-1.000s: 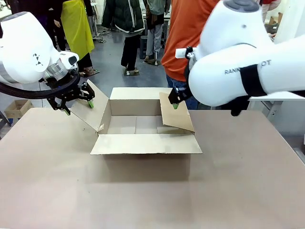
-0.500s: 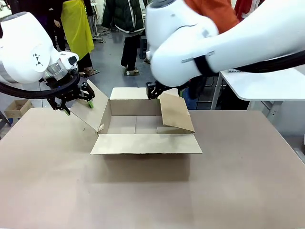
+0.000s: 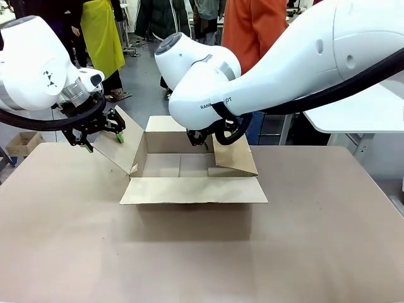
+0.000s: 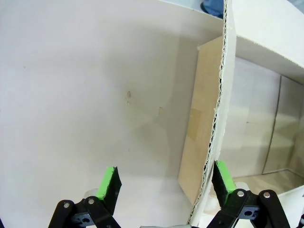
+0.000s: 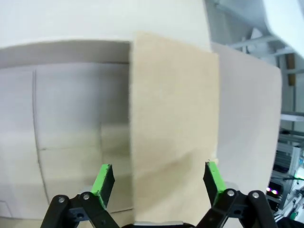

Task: Pack the gift set into the box.
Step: Place both hands on the side flaps of the Package Box and spread them outward.

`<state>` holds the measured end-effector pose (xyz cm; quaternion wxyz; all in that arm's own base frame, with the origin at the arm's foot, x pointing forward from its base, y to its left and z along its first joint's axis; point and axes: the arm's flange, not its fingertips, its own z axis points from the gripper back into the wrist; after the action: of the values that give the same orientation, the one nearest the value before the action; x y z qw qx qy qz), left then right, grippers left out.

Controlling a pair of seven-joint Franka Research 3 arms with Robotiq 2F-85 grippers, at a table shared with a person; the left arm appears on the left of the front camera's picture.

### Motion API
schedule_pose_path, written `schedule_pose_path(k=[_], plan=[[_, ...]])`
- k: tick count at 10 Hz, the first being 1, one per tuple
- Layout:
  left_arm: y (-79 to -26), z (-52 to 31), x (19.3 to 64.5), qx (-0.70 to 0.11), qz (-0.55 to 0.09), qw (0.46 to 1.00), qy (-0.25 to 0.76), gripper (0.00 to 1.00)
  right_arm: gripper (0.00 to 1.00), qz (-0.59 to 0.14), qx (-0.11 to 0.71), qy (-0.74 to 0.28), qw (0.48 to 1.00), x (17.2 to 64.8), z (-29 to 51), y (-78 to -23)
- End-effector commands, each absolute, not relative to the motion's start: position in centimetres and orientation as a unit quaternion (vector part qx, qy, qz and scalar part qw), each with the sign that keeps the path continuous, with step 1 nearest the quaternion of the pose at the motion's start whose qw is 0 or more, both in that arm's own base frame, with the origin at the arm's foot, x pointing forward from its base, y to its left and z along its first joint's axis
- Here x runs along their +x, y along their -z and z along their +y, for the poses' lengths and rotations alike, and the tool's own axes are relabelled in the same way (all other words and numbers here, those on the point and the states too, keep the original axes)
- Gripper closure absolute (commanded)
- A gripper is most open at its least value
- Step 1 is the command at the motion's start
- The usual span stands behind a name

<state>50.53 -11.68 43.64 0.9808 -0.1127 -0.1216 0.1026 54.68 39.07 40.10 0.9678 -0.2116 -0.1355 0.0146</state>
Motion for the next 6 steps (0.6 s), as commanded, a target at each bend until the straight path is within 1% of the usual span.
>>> schedule_pose_path(k=[1, 4, 6], plan=[[-43.8, -11.8, 50.4, -0.107, -0.127, 0.98, -0.109, 0.0, 0.0, -0.143, -0.241, 0.017, 0.96, 54.9, 38.6, -40.8], [-43.8, -11.8, 50.4, -0.107, -0.127, 0.98, -0.109, 0.0, 0.0, -0.163, -0.218, 0.051, 0.961, 53.8, 35.0, -44.1], [-43.8, -11.8, 50.4, -0.107, -0.127, 0.98, -0.109, 0.0, 0.0, -0.158, -0.159, 0.045, 0.974, 52.4, 31.4, -46.4]])
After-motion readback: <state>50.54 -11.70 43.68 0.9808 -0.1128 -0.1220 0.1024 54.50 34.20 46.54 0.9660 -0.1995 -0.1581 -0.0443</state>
